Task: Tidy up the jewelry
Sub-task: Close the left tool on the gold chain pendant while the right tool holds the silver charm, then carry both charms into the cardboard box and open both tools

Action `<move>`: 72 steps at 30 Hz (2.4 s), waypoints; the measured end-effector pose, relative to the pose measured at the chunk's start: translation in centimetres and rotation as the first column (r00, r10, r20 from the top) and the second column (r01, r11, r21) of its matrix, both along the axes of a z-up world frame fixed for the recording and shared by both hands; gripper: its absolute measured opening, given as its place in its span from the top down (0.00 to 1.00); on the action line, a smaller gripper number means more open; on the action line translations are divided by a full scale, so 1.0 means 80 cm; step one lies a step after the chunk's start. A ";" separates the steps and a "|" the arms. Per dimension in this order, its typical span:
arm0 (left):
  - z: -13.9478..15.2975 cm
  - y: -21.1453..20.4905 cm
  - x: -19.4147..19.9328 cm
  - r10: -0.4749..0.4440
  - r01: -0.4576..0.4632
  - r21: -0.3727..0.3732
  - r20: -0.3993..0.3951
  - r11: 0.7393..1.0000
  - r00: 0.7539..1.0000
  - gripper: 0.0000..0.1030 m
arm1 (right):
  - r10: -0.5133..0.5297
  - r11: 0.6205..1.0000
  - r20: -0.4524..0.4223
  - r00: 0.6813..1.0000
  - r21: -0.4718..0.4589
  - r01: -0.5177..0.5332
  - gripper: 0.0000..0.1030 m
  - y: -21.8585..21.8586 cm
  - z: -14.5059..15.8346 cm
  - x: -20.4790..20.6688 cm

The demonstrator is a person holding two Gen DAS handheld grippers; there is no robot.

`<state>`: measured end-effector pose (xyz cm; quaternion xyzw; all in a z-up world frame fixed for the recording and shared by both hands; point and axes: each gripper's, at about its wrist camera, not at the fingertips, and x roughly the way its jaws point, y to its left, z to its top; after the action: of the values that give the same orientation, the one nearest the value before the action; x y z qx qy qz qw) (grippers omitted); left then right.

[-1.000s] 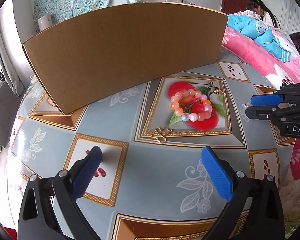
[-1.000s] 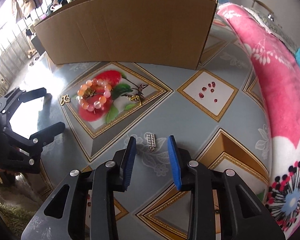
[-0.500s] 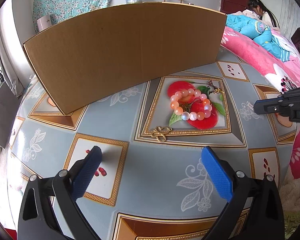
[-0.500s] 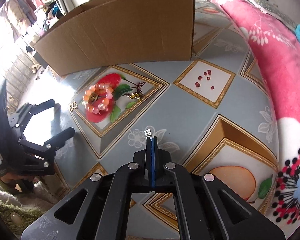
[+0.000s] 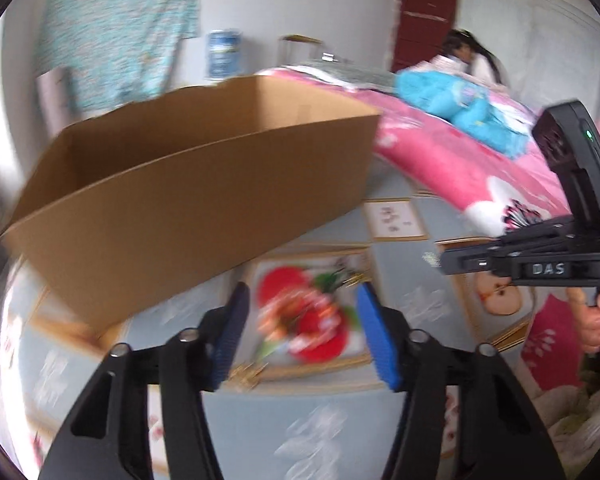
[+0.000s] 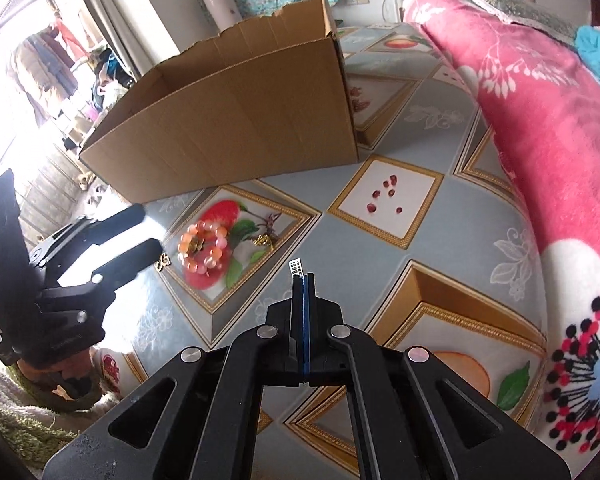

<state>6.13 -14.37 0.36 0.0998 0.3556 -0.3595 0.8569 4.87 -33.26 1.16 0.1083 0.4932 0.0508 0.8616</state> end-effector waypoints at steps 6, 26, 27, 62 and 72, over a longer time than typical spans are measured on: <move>-0.020 -0.063 0.014 -0.125 0.128 0.088 -0.033 0.988 0.992 0.71 | -0.017 0.999 0.022 1.000 0.036 0.016 1.00 -0.012 0.000 0.002; -0.043 -0.091 0.034 -0.141 0.152 0.154 -0.077 0.976 0.987 0.99 | -0.026 0.994 0.060 0.998 0.109 0.019 1.00 -0.035 -0.005 0.013; -0.038 -0.087 0.033 -0.140 0.149 0.141 -0.074 0.979 0.987 0.99 | -0.027 0.994 0.064 0.998 0.109 0.020 1.00 -0.036 -0.003 0.012; 0.071 -0.003 0.216 0.079 -0.138 -0.156 -0.335 0.978 0.939 0.98 | 0.191 0.976 0.277 0.942 0.051 -0.213 1.00 0.002 0.106 0.164; 0.049 -0.002 0.238 0.099 -0.183 -0.174 -0.406 0.968 0.909 0.93 | 0.160 0.980 0.274 0.948 0.068 -0.185 0.98 -0.016 0.098 0.173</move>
<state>25.19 -14.56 4.29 -0.0907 0.4874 -0.3442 0.7973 18.70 -34.53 9.00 0.0966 0.3771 0.1631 0.9066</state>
